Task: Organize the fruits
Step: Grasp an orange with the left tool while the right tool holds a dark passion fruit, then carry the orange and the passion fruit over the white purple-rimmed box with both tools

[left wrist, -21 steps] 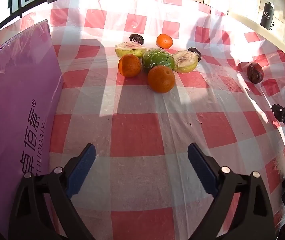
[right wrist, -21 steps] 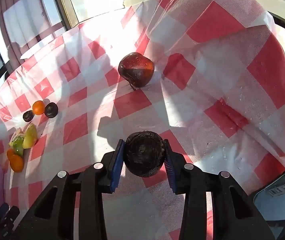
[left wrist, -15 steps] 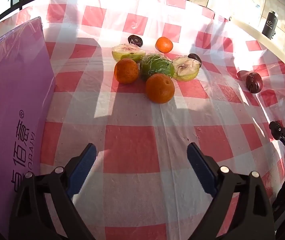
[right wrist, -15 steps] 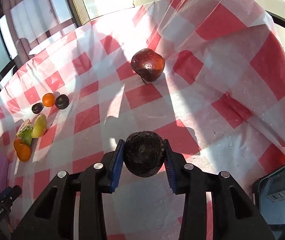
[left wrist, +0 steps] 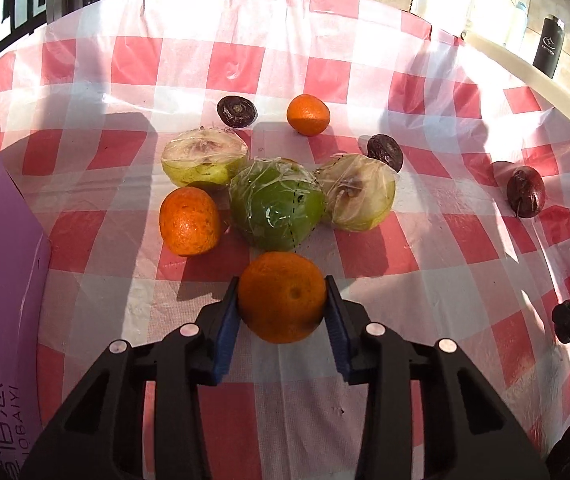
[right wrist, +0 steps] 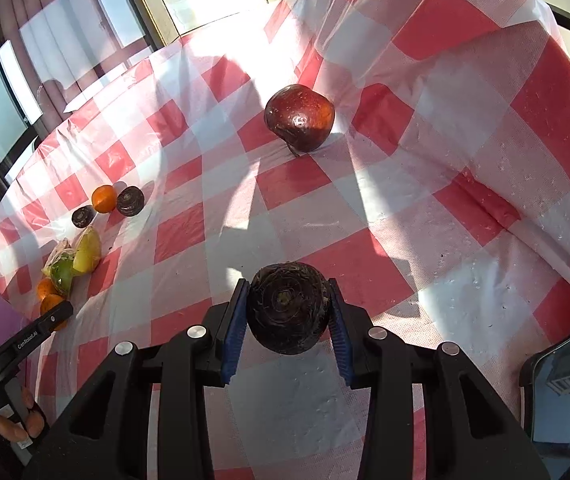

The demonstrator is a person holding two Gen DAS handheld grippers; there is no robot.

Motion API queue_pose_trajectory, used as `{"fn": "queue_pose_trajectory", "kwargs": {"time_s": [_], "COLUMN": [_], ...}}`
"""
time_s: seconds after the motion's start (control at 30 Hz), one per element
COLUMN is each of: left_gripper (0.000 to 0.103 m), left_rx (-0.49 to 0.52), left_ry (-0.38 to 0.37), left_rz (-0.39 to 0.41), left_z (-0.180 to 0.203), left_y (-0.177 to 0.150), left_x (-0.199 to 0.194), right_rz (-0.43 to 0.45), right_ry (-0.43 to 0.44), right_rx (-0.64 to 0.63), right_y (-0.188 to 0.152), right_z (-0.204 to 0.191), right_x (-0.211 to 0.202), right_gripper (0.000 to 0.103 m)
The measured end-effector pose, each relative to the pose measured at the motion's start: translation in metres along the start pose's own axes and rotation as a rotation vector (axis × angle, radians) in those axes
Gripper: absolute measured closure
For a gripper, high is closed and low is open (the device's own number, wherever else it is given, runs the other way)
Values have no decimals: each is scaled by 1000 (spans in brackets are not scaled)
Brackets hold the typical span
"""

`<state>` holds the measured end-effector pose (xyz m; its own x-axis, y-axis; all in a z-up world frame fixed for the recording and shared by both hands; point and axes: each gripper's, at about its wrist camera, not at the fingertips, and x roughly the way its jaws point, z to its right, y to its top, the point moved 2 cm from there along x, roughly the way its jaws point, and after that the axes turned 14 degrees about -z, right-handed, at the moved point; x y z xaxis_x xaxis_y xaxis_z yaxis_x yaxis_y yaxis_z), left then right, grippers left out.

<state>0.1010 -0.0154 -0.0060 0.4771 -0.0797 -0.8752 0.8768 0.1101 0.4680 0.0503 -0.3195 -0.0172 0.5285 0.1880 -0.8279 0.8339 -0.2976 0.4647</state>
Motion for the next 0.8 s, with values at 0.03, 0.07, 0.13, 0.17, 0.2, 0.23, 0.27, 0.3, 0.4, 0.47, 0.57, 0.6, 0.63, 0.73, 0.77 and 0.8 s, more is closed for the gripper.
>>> {"fn": "queue_pose_trajectory", "kwargs": {"time_s": [0.03, 0.07, 0.13, 0.17, 0.2, 0.23, 0.27, 0.3, 0.4, 0.47, 0.57, 0.6, 0.63, 0.73, 0.77, 0.8], "left_gripper": [63, 63, 63, 63, 63, 63, 63, 63, 63, 63, 63, 63, 63, 63, 63, 63], "left_rx": [-16, -27, -10, 2, 14, 13, 8, 9, 30, 50, 63, 72, 82, 100, 96, 92], "left_ry": [-17, -35, -34, -34, -37, -46, -54, -61, -62, -61, -98, -103, -106, -112, -111, -110], "left_rz": [28, 60, 139, 165, 208, 226, 208, 211, 219, 225, 259, 272, 286, 330, 347, 364], "left_z": [-3, -5, -4, -4, -3, -4, -5, -6, -7, -7, -8, -9, -10, -18, -21, -27], "left_y": [-6, -14, -31, -39, -45, -53, -60, -66, -84, -95, -107, -111, -115, -125, -128, -131], "left_x": [-8, -17, -37, -44, -53, -60, -62, -66, -82, -95, -121, -130, -140, -170, -181, -191], "right_rz": [-3, -4, -4, -4, -3, -1, 2, 6, 19, 25, 30, 33, 38, 26, 27, 34], "right_ry": [6, 12, 17, 23, 32, 43, 56, 68, 98, 114, 119, 117, 115, 114, 127, 149], "right_rx": [2, 2, 3, 2, 4, 8, 11, 13, 11, 8, -1, -4, -10, -19, -15, -12], "right_y": [0, 1, 1, 0, 0, 0, 1, 0, 0, 0, 0, -1, -2, -14, -22, -30], "right_z": [0, 1, 1, 1, 2, 2, 4, 4, 5, 5, 3, 1, -1, -11, -15, -22], "right_x": [0, 1, 1, 1, 1, 0, 0, -1, -3, -5, -7, -8, -10, -14, -17, -21], "right_gripper": [65, 65, 65, 65, 65, 65, 65, 65, 65, 65, 65, 65, 65, 65, 65, 65]}}
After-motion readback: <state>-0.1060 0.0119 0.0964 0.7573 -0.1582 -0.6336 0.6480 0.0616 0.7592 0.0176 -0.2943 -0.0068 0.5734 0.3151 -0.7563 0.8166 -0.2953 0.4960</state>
